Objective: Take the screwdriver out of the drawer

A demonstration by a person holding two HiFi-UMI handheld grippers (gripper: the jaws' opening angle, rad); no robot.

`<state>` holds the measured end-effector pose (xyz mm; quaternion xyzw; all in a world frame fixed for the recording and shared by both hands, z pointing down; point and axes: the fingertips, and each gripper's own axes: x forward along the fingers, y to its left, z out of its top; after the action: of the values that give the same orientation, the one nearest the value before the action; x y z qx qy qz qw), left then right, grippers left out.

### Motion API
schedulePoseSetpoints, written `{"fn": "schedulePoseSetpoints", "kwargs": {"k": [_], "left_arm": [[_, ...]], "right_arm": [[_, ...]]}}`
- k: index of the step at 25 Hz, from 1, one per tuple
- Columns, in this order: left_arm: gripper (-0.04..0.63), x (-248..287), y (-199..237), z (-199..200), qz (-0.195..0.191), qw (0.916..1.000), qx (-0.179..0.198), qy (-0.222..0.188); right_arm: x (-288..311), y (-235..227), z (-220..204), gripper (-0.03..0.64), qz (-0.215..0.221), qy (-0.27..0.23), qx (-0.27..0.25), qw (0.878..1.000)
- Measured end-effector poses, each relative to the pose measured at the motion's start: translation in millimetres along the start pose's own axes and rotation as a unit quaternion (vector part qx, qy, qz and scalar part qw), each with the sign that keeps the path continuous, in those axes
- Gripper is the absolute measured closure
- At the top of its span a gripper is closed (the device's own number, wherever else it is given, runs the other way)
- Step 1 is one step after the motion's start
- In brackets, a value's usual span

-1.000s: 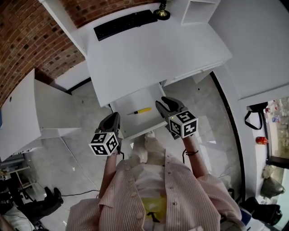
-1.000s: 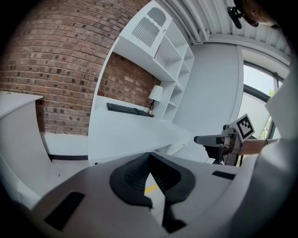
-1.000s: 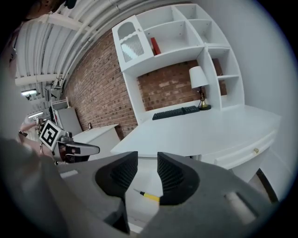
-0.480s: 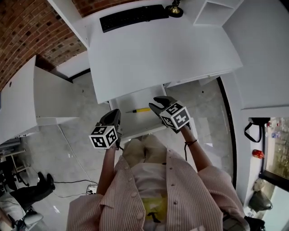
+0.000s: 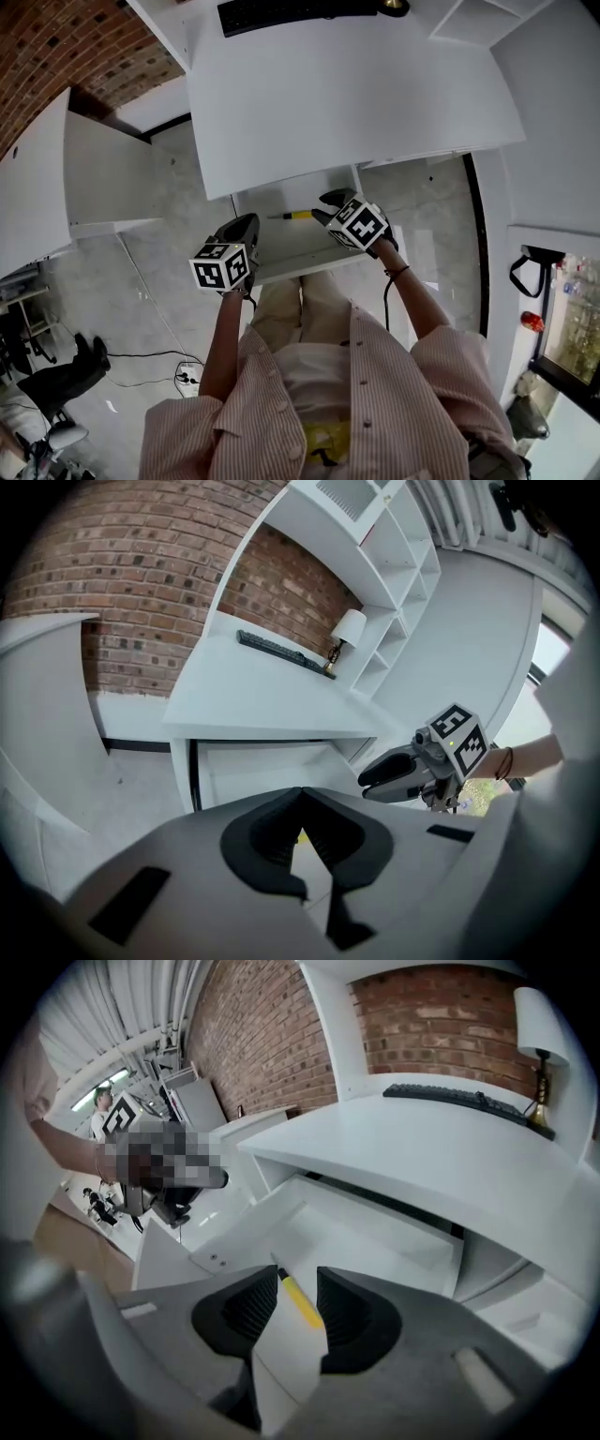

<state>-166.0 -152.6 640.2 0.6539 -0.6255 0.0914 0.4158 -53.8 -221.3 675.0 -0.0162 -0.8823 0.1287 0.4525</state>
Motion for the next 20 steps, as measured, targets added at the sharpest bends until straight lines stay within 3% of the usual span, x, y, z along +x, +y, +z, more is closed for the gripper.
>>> {"fn": "schedulePoseSetpoints", "kwargs": {"k": [9, 20], "left_arm": [[0.597, 30.1, 8.5, -28.9, -0.032, 0.9972, -0.012, 0.066], [0.597, 42.2, 15.9, -45.0, -0.032, 0.9945, -0.039, 0.092]], "right_arm": [[57.3, 2.6, -29.5, 0.492, 0.023, 0.093, -0.063, 0.993], [100.9, 3.9, -59.3, 0.492, 0.03, 0.154, -0.123, 0.98]]}}
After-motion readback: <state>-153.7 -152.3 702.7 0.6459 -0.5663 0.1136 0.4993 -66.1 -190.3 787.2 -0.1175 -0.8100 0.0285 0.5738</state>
